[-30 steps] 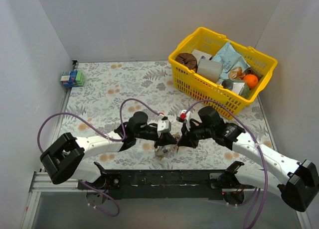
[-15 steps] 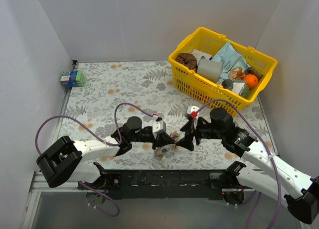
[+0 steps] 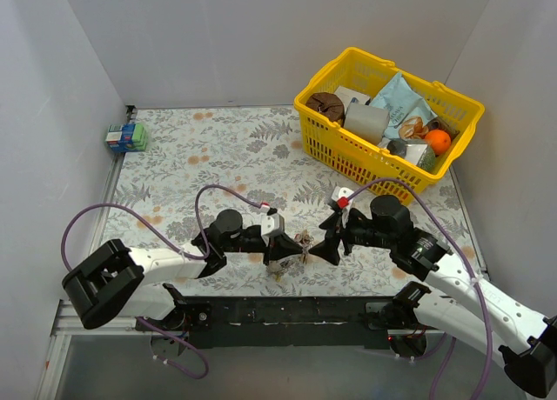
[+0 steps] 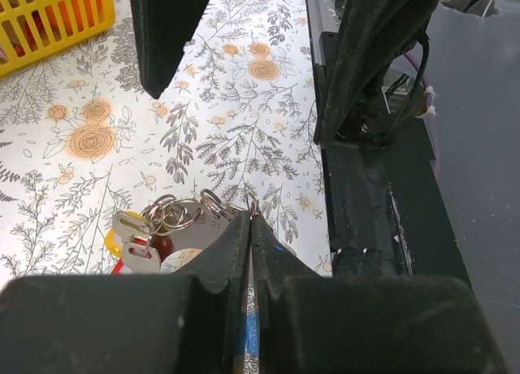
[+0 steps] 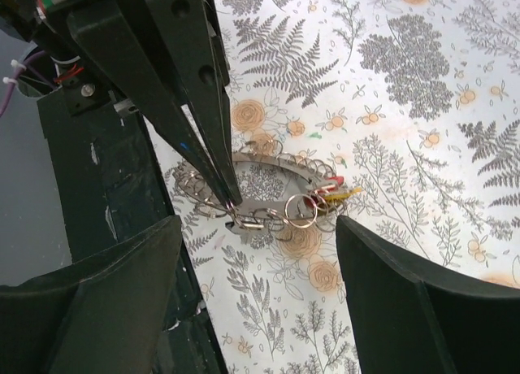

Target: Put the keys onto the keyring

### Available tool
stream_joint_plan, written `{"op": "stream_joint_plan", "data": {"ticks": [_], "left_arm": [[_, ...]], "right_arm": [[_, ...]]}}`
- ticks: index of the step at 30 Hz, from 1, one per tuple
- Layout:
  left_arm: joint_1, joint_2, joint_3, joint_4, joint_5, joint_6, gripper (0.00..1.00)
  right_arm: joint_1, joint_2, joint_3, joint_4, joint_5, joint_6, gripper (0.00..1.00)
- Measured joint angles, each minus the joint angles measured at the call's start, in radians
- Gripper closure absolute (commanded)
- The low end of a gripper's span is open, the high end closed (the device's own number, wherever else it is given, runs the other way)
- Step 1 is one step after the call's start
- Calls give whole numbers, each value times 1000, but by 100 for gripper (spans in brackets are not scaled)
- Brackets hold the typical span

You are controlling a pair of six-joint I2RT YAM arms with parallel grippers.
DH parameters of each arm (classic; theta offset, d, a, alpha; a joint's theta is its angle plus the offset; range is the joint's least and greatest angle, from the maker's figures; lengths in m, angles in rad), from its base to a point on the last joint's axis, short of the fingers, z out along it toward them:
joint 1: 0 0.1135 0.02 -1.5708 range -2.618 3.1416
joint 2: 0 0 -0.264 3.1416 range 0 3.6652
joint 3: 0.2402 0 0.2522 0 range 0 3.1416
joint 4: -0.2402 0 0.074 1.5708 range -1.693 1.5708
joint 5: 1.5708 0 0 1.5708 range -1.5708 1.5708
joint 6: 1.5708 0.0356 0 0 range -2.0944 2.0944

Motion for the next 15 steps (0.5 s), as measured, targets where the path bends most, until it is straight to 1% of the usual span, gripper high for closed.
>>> {"op": "stream_joint_plan", "data": {"ticks": [5, 8, 15], "left_arm": [[0, -26, -47, 54, -9, -13, 100], [0, -52, -77, 94, -11, -16, 100], [0, -123, -126, 197, -13, -19, 100]], "right_arm": [[0, -38, -32, 10, 34, 31, 17], [0, -50, -39, 26, 43, 48, 20], [0, -51, -40, 69, 23, 78, 23]]}}
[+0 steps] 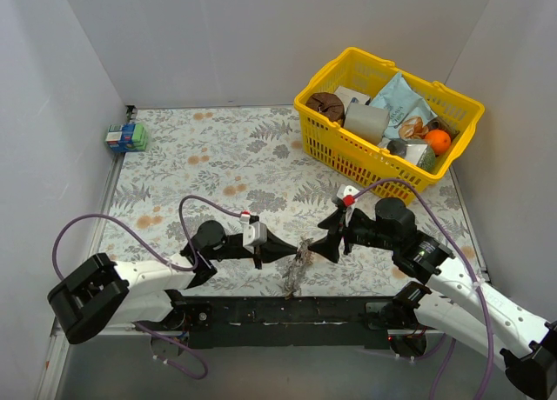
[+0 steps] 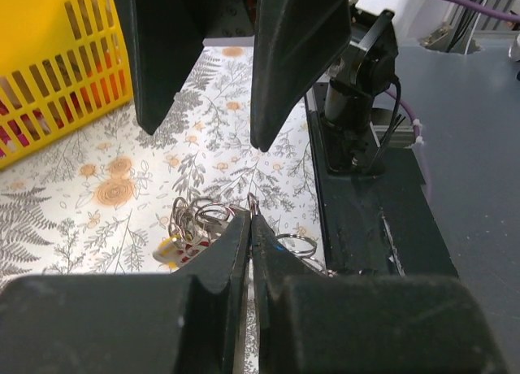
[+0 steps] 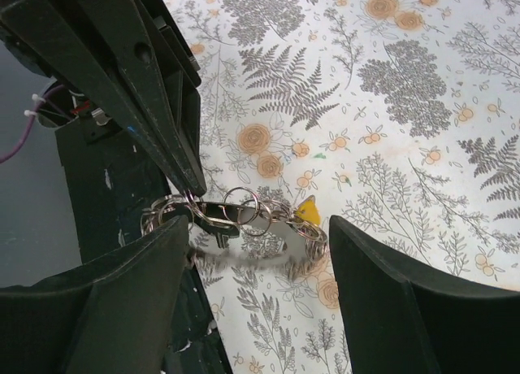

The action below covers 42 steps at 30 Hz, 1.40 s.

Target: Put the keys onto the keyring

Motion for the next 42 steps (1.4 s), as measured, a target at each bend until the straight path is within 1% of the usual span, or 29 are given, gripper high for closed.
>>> {"op": "stream_joint_plan", "data": {"ticks": [6, 10, 18, 22, 28, 35, 39, 42], "left_arm": [[0, -62, -11, 18, -2, -3, 100], [0, -118, -13, 0, -14, 5, 100], [0, -213, -17, -129, -58, 38, 100], [0, -185, -25, -154, -73, 47, 100], [0, -61, -71, -42, -81, 35, 100], [0, 84, -58, 34, -78, 35, 100], [0, 80, -41, 37, -67, 39, 100], [0, 17, -41, 6, -68, 51, 100]], "right_arm": [[0, 6, 0, 52, -69, 14, 22], [0, 15, -5, 96, -113, 22, 22], [0, 53, -49, 142, -142, 26, 21], [0, 47, -81, 164, -138, 29, 20], [-8, 18, -122, 188, -112, 33, 18], [-36, 19, -125, 190, -82, 33, 19], [-62, 22, -125, 189, -81, 32, 19], [-74, 24, -125, 190, -82, 30, 19]]}}
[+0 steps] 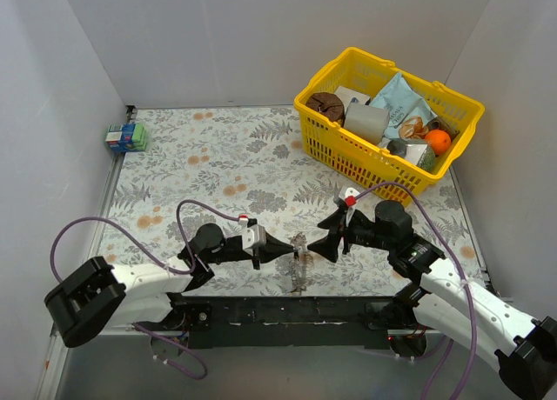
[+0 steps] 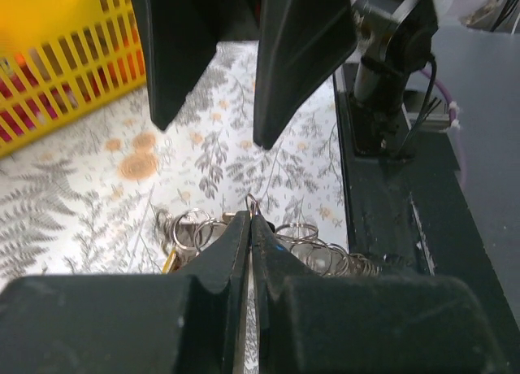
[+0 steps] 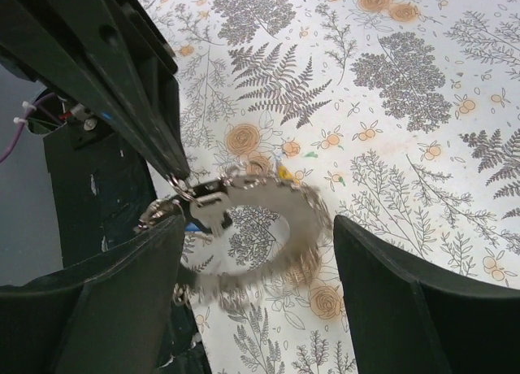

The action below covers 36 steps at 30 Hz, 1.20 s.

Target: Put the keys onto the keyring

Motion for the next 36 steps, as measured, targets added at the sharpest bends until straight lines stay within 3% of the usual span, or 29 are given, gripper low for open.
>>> {"op": "stream_joint_plan", "data": {"ticks": [11, 17, 27, 36], "left_arm": [[0, -415, -2, -319, -57, 69, 100], [0, -292, 43, -423, -54, 92, 100], [1, -139, 43, -373, -24, 101, 100], [1, -198, 56, -369, -23, 106, 100]], "right_arm": [[-6, 47, 0, 11, -29, -5, 20], [-7, 53, 0, 23, -37, -5, 20], [-13, 6, -5, 0, -9, -6, 24], [-14, 10, -74, -4, 127, 43, 32]]}}
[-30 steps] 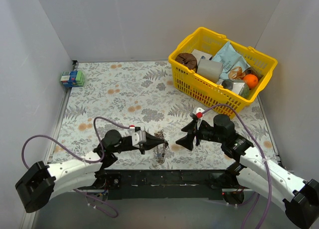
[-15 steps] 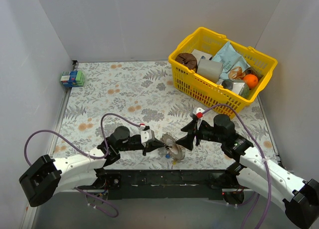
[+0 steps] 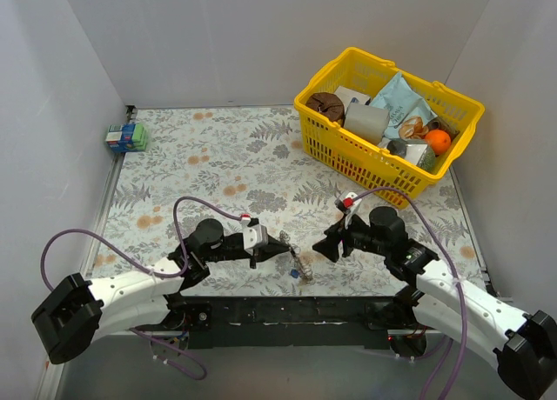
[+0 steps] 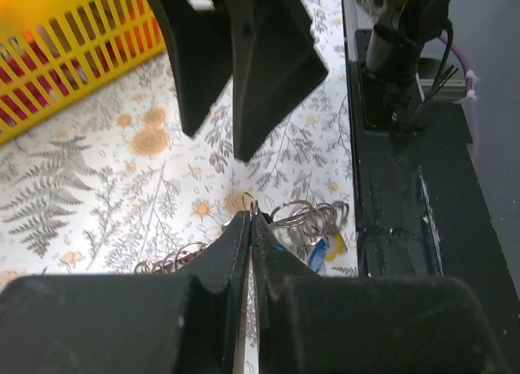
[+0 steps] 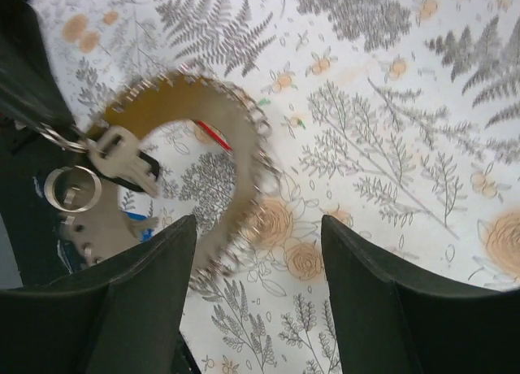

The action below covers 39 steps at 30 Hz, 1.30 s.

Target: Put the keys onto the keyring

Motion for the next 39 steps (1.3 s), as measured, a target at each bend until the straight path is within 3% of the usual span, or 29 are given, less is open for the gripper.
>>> {"op": "stream_joint_plan", "data": {"ticks": [4, 9, 20, 27, 35, 39], "left_arm": [[0, -40, 26, -15, 0, 4, 100], [0, -35, 37, -10, 6, 4, 100], [0, 199, 38, 206, 35, -35, 100], [-1, 262, 37, 285, 40, -61, 100], [-1, 283, -23, 415, 44, -100, 100], [-1, 312, -48, 480, 56, -125, 100]], "right_arm": [[0, 76, -48, 45, 25, 52, 38], [7, 203, -147, 187, -6, 127, 37], [67, 297, -200, 375, -13, 241, 34], [67, 254, -199, 333, 23, 248, 31], [67, 63, -173, 129, 159, 212, 26], [67, -47, -166, 105, 162, 150, 25]]}}
